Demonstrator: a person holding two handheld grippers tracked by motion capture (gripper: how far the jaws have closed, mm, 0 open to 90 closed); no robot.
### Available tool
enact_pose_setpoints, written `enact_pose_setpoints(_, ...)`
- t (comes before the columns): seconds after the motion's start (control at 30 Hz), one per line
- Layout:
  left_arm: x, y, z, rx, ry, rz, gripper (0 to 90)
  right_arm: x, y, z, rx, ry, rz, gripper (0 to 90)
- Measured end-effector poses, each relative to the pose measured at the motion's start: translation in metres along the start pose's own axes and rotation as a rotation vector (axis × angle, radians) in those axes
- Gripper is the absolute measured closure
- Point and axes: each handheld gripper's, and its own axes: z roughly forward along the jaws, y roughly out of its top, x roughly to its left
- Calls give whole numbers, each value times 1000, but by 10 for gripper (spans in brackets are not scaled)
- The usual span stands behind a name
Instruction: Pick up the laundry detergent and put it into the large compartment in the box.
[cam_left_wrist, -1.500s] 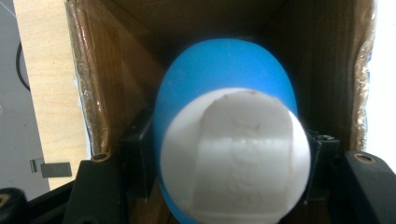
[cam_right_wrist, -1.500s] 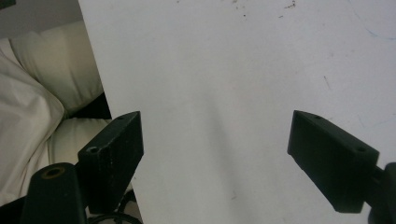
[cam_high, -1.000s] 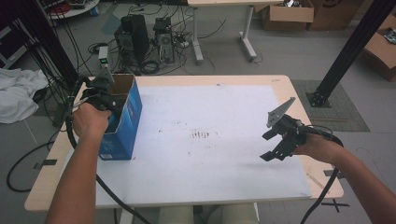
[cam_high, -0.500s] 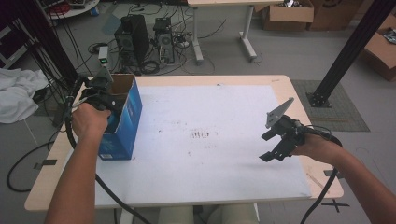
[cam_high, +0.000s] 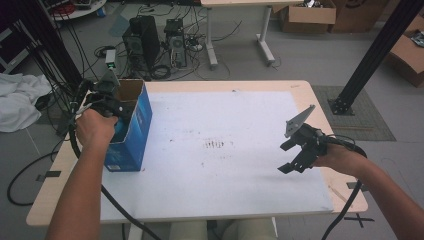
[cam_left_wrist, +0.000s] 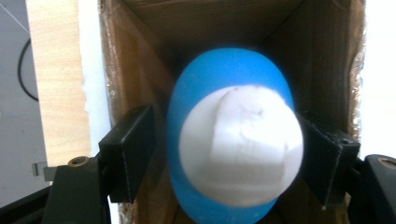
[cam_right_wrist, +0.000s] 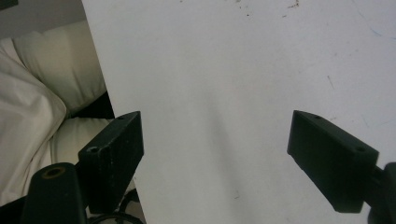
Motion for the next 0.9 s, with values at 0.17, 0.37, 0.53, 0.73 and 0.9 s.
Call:
enact_pose_setpoints(0.17, 1, -1, -3, -11, -6, -3, 277, 1, 0, -1, -1, 0, 0, 184)
enact_pose_setpoints(0.37, 0, 0, -11, -29, 3, 6, 258, 2, 0, -3, -2, -4, 1, 184)
enact_pose_setpoints(0.53, 0, 0, -17, -49, 4, 11, 247, 3, 0, -3, -5, -4, 0, 184)
enact_pose_setpoints(0.73, 0, 0, -22, -58, 10, 17, 220, 4, 0, -5, -4, -6, 0, 184)
enact_pose_setpoints(0.9, 1, -1, -25, -70, 3, 11, 207, 4, -1, -5, -8, -7, -2, 184)
